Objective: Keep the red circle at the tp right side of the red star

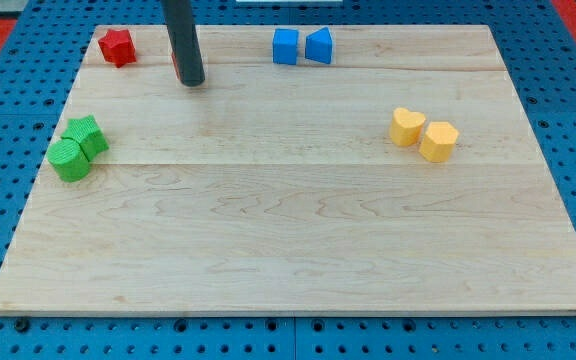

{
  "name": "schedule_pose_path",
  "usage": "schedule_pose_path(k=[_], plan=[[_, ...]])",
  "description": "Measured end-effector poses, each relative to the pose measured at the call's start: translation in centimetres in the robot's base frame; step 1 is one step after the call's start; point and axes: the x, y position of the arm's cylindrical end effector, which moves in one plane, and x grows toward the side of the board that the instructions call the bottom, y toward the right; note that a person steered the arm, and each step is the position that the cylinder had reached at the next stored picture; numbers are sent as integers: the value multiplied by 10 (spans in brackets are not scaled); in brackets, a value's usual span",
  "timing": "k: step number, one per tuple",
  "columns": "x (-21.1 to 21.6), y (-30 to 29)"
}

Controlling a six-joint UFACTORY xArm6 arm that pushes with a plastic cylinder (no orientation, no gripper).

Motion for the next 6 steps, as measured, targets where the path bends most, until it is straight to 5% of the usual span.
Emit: schedule_pose_path(k=[2,4,6], plan=[[-7,26],[-35,-56],[-31,-38]])
